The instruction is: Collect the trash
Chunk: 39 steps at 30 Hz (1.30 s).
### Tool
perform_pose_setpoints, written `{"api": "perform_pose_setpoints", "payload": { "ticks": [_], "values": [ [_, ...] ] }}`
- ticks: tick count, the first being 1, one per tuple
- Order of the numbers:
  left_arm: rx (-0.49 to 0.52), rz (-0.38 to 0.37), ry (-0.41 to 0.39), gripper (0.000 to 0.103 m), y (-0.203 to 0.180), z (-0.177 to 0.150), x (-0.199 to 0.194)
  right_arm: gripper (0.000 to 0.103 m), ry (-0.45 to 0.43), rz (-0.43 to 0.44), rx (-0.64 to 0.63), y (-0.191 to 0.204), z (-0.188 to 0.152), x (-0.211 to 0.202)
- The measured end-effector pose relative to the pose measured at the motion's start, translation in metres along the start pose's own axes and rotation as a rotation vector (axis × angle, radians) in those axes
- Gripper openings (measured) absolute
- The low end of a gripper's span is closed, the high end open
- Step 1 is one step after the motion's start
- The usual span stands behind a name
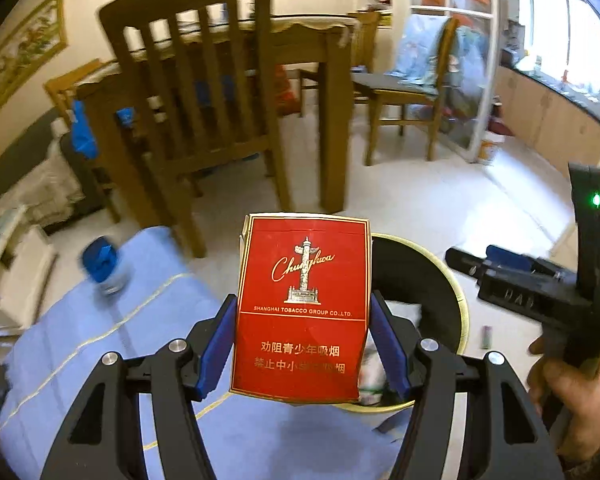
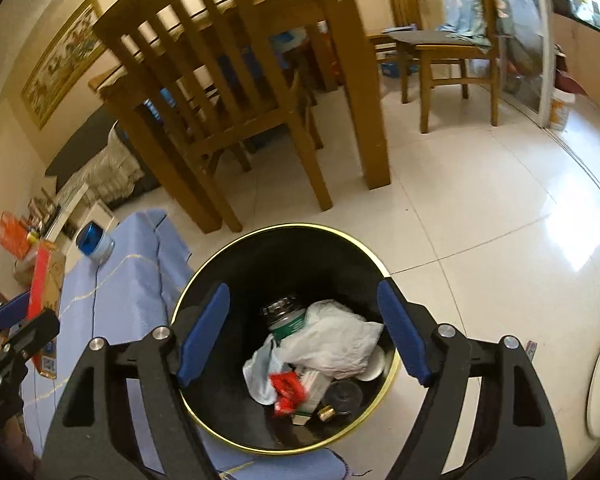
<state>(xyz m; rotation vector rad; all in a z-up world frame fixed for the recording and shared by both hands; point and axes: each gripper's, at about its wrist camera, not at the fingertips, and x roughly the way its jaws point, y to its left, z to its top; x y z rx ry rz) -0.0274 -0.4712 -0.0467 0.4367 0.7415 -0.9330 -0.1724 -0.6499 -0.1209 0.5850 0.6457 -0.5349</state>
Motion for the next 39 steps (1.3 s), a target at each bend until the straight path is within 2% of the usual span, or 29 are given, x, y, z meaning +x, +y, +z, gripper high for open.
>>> {"api": "perform_pose_setpoints", "payload": {
  "ticks": [5, 14, 19, 22, 25, 29, 30, 34, 36, 39],
  "values": [
    [0.025, -0.017, 0.006, 0.064, -0.008, 0.005, 0.014, 0.077, -0.027, -0.019, 0.028, -0.018, -0.001, -0.013],
    [0.03, -0.008, -0.001, 0.064, -0.003, 0.001, 0.001, 0.078, -0.025, -0.015, 0.036, -0.021, -0.01, -0.022],
    [0.015, 0.096, -0.016, 0.064, 0.026, -0.011, -0.034, 0.081, -0.014, 0.011, 0.006, 0.006, -0.016, -0.028],
    [-0.036, 0.197, -0.035, 0.068, 0.062, -0.023, -0.07, 0.086, -0.01, 0.066, -0.043, 0.047, -0.024, -0.033],
    [-0.102, 0.363, -0.073, 0.077, 0.111, -0.047, -0.121, 0.092, -0.013, 0.141, -0.11, 0.105, -0.035, -0.041],
    [-0.189, 0.534, -0.088, 0.085, 0.168, -0.087, -0.18, 0.098, -0.016, 0.274, -0.239, 0.205, -0.057, -0.061],
    [-0.215, 0.598, -0.079, 0.086, 0.184, -0.102, -0.197, 0.098, -0.015, 0.306, -0.273, 0.232, -0.064, -0.068],
    [-0.288, 0.696, -0.063, 0.091, 0.224, -0.149, -0.246, 0.098, 0.039, 0.389, -0.383, 0.323, -0.083, -0.089],
    [-0.301, 0.748, -0.073, 0.095, 0.233, -0.165, -0.262, 0.098, 0.056, 0.42, -0.425, 0.356, -0.091, -0.1],
    [-0.361, 0.8, -0.092, 0.096, 0.244, -0.196, -0.288, 0.097, -0.01, 0.455, -0.46, 0.396, -0.107, -0.128]
  ]
}}
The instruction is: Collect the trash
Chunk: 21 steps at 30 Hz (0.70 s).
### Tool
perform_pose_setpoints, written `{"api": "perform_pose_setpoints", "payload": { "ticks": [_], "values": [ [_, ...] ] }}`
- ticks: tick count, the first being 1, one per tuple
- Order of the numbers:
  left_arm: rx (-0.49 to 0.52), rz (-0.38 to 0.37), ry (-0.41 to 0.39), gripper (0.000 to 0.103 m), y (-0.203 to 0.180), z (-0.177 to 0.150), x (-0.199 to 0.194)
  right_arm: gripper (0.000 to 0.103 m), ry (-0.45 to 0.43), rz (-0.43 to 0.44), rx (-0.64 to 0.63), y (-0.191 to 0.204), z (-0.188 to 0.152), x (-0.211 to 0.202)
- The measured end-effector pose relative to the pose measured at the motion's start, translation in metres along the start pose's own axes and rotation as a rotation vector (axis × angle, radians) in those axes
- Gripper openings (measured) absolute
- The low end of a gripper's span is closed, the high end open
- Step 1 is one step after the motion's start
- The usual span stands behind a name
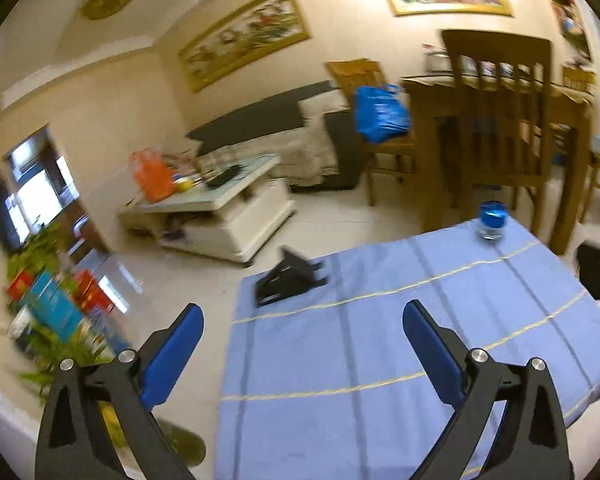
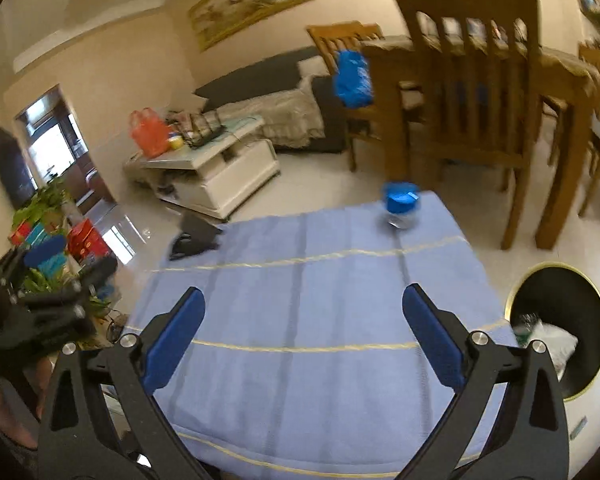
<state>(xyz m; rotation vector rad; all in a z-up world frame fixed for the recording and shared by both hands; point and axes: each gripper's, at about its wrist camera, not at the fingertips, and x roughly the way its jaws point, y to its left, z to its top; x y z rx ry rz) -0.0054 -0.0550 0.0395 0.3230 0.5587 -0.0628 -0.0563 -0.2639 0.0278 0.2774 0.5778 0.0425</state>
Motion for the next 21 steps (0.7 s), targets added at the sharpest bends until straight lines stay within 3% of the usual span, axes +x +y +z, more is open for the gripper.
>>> {"api": "perform_pose_setpoints", "payload": {
  "ticks": [3, 5, 7, 13, 21],
  "values": [
    [-0.067, 0.005, 0.017, 0.096, 0.024, -0.016, -0.004, 0.097, -0.086, 0.045, -0.035, 0.03, -0.005, -0.014],
    [-0.099, -0.004, 0.027, 0.096, 0.033, -0.022, -0.006, 0.098, -0.104, 0.004, -0.09, 0.043, -0.012, -0.017],
    [-0.123, -0.007, 0.041, 0.096, 0.039, -0.03, -0.007, 0.098, -0.086, -0.025, -0.149, 0.055, -0.022, -0.014],
    [-0.132, -0.026, 0.091, 0.096, 0.035, -0.041, 0.002, 0.098, -0.01, -0.068, -0.152, 0.063, -0.043, -0.001],
    [-0.122, -0.034, 0.087, 0.096, 0.02, -0.04, -0.008, 0.098, -0.006, -0.085, -0.151, 0.052, -0.049, -0.005]
  ]
}}
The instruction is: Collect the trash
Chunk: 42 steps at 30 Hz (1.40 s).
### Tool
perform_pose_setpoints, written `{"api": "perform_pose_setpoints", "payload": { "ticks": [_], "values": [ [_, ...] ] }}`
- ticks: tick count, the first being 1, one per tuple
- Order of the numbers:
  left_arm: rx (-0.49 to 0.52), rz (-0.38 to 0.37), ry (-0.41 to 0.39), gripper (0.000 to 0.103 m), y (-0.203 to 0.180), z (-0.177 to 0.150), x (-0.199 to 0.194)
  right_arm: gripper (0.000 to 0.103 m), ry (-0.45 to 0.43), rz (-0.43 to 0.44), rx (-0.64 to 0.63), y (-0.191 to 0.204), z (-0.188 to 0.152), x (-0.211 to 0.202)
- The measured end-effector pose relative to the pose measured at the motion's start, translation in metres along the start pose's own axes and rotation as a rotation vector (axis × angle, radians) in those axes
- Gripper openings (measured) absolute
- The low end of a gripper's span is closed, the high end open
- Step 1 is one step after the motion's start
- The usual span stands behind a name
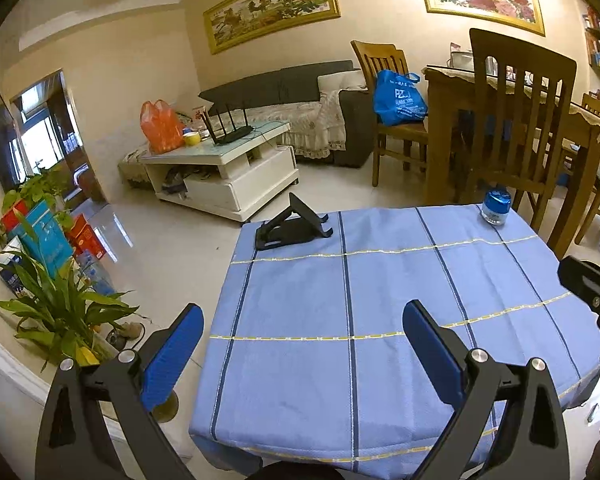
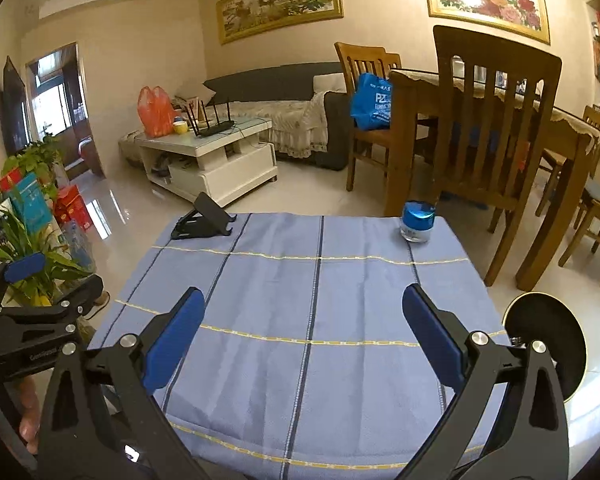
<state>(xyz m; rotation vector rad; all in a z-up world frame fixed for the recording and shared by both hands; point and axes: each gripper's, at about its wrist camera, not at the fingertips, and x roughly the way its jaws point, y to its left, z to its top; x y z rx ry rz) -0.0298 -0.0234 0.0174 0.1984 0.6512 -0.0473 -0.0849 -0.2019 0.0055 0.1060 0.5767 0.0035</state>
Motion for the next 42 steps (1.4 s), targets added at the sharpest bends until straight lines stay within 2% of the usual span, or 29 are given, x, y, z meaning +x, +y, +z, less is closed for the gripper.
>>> {"api": "perform_pose_setpoints", "payload": {
  "ticks": [5, 20, 42],
  "values": [
    [-0.002, 0.021, -0.012, 0.096, -0.001, 0.0, -0.003, 0.098, -0.002, -0.001, -0.003, -0.002, -0.001, -0.002],
    [-0.045, -0.004, 0.008, 0.096, 0.004, 0.0, -0.003, 0.098, -0.002, -0.007, 0.005, -0.005, -0.001, -0.006],
    [-0.046, -0.029, -0.002, 0.096, -0.003, 0.0, -0.006, 0.098, 0.027, -0.035, 0.026, -0.013, -0.008, 0.003]
  ]
}}
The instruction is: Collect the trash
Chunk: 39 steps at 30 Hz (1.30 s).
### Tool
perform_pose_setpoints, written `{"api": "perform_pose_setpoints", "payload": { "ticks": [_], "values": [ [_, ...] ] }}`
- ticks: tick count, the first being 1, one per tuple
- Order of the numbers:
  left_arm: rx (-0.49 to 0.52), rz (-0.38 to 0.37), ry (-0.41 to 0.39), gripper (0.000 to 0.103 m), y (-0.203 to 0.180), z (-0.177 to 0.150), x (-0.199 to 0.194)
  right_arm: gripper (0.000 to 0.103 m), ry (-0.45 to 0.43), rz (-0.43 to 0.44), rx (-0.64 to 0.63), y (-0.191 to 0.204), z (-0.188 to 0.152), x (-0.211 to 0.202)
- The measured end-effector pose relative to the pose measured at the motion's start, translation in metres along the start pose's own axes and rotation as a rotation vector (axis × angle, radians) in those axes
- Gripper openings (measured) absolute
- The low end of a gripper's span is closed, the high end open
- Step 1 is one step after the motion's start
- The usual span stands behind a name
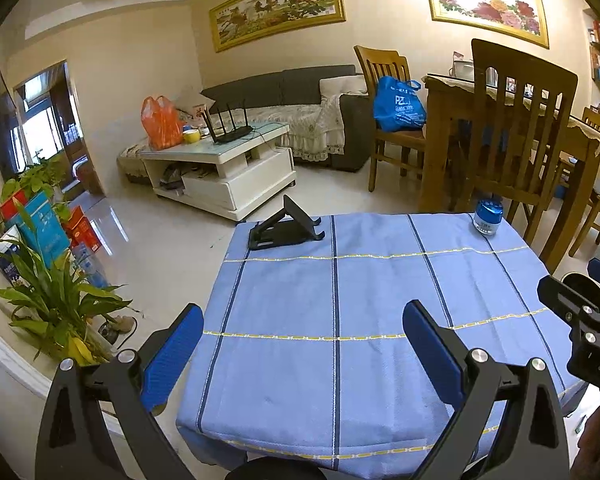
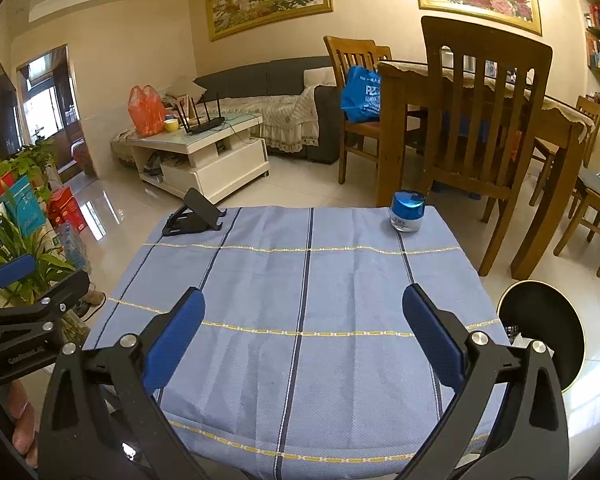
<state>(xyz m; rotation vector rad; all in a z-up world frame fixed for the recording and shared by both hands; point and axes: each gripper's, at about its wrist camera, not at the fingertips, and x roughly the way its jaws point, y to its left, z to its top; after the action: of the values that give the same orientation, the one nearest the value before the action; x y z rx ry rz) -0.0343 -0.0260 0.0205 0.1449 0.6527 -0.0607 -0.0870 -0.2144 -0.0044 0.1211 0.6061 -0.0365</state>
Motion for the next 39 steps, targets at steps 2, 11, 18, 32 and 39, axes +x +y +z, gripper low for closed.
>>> {"api": "perform_pose_setpoints", "payload": {
  "ticks": [2, 11, 18, 32, 39],
  "values": [
    [0.0, -0.003, 0.001, 0.096, 0.0, 0.0002, 0.0003, 0.098, 0.0, 0.001, -0.003, 0.0003, -0.0001, 0.0006],
    [0.007, -0.015, -0.007, 0.096, -0.0006, 0.0016, -0.0003, 0.098, 0.016, -0.008, 0.009, -0.0062, -0.0017, 0.0051],
    [0.008, -0.021, -0.003, 0.096, -0.002, 0.001, 0.0012, 0.098, 0.02, -0.004, 0.014, -0.008, -0.0022, 0.0062],
    [0.004, -0.024, 0.003, 0.096, -0.0009, 0.0002, 0.0028, 0.098, 0.02, -0.003, 0.011, -0.0079, -0.0023, 0.0056],
    [0.004, -0.025, 0.004, 0.096, -0.0008, -0.0003, 0.0026, 0.098, 0.02, -0.002, 0.012, -0.0078, -0.0016, 0.0054]
  ]
}}
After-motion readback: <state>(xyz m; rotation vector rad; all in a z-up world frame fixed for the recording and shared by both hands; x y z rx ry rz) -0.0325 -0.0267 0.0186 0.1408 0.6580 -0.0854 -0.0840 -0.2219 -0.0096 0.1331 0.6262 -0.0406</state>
